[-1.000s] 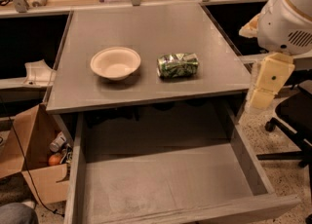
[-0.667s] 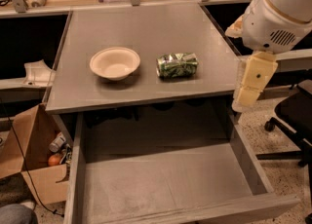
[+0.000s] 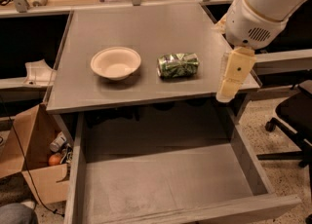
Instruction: Place green can into top drawer
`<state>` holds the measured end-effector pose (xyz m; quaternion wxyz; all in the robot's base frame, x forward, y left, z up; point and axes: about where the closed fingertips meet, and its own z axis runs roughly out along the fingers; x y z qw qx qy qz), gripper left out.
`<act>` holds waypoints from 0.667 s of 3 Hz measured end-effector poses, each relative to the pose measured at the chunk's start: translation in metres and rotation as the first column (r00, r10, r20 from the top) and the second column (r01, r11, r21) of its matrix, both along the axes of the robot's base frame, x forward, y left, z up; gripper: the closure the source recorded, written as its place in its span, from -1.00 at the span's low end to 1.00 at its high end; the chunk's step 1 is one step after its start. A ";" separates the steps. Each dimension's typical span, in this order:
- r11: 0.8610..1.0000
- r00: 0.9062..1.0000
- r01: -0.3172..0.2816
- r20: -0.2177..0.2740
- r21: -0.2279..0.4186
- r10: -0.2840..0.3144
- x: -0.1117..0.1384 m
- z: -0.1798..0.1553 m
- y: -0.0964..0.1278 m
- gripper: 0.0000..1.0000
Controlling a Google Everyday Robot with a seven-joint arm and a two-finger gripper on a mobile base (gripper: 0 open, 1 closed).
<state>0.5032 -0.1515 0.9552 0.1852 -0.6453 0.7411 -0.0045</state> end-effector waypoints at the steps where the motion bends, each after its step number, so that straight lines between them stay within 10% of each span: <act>1: 0.999 0.999 -0.045 0.003 0.014 0.045 0.026 -0.008 0.021 -1.00; 2: 0.995 0.996 -0.093 -0.007 0.032 0.093 0.050 -0.023 0.043 -1.00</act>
Offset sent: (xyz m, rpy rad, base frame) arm 0.0762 0.0654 -0.0379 0.0504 0.0232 0.1456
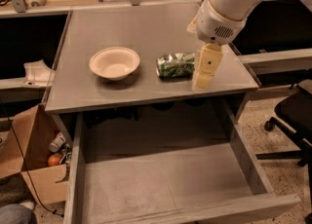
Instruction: Place green can into top drawer
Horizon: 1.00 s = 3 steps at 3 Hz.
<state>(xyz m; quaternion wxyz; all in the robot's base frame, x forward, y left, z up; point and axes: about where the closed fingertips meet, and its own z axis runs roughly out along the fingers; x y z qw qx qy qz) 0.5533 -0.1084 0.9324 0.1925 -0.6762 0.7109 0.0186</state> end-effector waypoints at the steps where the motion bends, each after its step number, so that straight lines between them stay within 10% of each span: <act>1: 1.000 1.000 0.000 0.000 0.000 0.000 0.000 0.000 0.000 -1.00; 3: 0.999 0.999 -0.036 0.011 -0.021 0.037 0.070 -0.034 -0.001 -1.00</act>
Offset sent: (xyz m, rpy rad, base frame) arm 0.0321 -0.0045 -0.0140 0.0019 -0.0040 0.0065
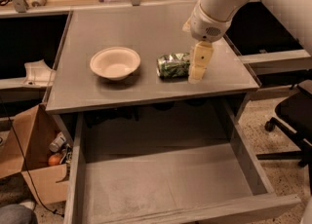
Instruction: Place green can into top drawer
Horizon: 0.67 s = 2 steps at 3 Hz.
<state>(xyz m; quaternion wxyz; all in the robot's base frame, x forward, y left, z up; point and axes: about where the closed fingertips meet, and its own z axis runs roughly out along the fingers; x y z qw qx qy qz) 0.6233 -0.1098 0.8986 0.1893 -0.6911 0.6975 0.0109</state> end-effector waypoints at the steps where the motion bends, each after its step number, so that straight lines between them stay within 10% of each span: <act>1: 1.000 1.000 0.000 0.000 0.000 0.000 0.000 0.000 0.000 -1.00; 2: 1.000 0.999 0.006 -0.038 0.004 -0.006 0.013 -0.020 0.000 -1.00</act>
Offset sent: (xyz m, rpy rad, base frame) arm 0.0298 -0.0025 -0.0433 0.0093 0.0901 -0.0169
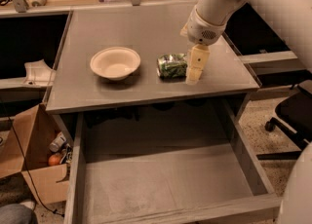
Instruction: Place green can into top drawer
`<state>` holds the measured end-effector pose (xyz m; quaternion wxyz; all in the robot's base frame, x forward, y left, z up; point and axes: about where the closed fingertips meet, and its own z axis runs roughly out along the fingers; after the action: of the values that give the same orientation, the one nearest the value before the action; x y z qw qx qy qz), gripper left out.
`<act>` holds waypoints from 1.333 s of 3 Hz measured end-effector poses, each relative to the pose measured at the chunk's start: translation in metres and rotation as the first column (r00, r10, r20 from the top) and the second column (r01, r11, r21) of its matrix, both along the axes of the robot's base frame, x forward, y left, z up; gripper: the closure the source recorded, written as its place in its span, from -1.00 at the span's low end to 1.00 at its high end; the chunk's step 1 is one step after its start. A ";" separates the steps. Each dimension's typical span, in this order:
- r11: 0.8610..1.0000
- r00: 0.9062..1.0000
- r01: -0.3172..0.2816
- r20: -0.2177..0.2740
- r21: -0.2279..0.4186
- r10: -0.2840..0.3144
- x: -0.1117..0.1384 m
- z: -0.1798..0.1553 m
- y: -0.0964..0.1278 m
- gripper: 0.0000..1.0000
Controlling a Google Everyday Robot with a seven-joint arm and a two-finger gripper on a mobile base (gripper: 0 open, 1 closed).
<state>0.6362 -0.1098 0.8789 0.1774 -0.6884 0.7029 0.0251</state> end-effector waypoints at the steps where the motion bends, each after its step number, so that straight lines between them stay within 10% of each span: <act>1: 1.000 0.998 -0.016 -0.069 0.002 0.016 0.019 -0.032 0.015 -1.00; 4: 0.999 0.996 -0.027 -0.086 0.041 0.031 0.019 -0.047 0.029 -1.00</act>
Offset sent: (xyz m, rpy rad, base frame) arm 0.0244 0.0226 -0.0427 0.0038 0.1013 0.0262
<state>0.6550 -0.0808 0.8324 0.1601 -0.6930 0.6993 0.0715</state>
